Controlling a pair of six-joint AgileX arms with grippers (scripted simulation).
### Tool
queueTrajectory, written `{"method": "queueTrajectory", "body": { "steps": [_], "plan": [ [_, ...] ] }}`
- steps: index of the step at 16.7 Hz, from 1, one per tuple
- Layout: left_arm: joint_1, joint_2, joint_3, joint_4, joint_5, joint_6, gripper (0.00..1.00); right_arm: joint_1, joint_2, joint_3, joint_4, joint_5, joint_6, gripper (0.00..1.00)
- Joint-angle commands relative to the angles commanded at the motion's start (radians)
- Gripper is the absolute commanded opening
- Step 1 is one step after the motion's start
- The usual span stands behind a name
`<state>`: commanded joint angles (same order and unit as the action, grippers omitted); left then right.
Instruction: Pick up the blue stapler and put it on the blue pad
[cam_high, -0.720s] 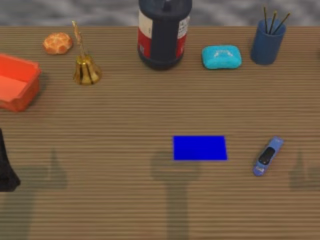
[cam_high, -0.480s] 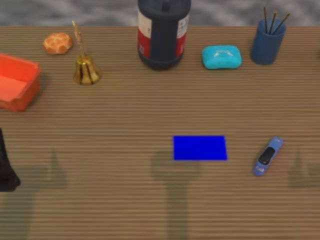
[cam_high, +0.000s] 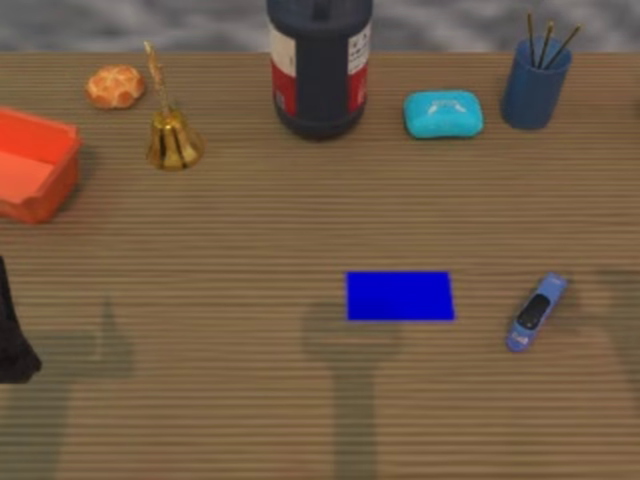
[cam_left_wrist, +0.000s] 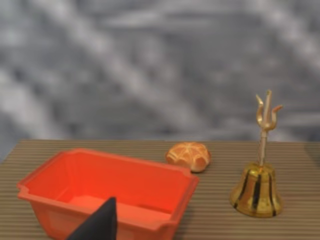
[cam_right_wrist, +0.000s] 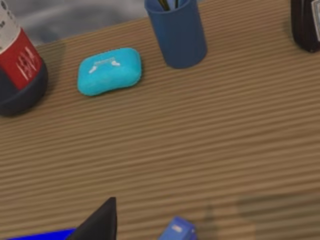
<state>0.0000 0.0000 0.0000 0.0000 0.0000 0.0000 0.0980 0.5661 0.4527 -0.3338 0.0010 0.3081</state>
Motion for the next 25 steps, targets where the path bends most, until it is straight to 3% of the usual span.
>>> {"method": "queueTrajectory", "body": {
  "steps": [7,14,18,25],
  "plan": [
    [0.0,0.0,0.0,0.0,0.0,0.0,1.0,0.113,0.717,0.489,-0.39,0.002,0.337,1.0],
    [0.0,0.0,0.0,0.0,0.0,0.0,1.0,0.202,1.224,0.878,-0.677,-0.002,0.599,1.0],
    [0.0,0.0,0.0,0.0,0.0,0.0,1.0,0.225,1.352,0.986,-0.747,-0.004,0.668,1.0],
    [0.0,0.0,0.0,0.0,0.0,0.0,1.0,0.223,1.366,0.98,-0.734,-0.004,0.67,1.0]
  ]
}}
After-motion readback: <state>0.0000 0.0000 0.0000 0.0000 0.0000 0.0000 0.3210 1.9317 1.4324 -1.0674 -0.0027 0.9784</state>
